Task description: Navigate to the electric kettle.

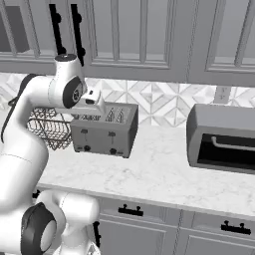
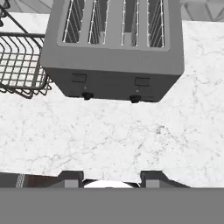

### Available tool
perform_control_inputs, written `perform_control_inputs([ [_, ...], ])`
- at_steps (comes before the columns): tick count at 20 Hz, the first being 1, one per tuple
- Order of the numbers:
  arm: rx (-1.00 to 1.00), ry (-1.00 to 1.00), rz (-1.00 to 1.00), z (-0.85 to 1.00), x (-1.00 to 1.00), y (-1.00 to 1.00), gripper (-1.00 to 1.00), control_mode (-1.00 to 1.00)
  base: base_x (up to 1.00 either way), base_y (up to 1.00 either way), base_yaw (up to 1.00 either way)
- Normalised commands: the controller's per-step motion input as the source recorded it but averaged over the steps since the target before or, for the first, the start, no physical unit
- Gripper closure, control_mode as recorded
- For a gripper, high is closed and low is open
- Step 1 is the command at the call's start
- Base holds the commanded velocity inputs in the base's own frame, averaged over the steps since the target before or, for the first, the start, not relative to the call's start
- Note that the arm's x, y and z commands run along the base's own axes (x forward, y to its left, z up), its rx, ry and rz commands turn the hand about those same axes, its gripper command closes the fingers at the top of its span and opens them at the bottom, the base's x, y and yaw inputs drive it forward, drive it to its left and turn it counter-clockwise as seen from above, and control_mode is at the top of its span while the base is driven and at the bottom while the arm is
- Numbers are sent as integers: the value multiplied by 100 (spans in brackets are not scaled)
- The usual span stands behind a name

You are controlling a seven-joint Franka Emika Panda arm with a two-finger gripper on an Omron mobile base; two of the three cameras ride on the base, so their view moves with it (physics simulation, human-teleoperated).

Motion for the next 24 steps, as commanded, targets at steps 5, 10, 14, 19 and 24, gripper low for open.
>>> perform_control_inputs([
  [5,0,0,0,0,-1,0,-100,100,-68,-25,-10],
  [10,0,0,0,0,0,0,-100,100,-64,-17,-60],
  [14,0,0,0,0,0,0,-100,100,-6,9,-89],
  [19,0,0,0,0,0,0,-100,100,0,19,-98],
  [24,0,0,0,0,0,0,-100,100,0,5,-94],
])
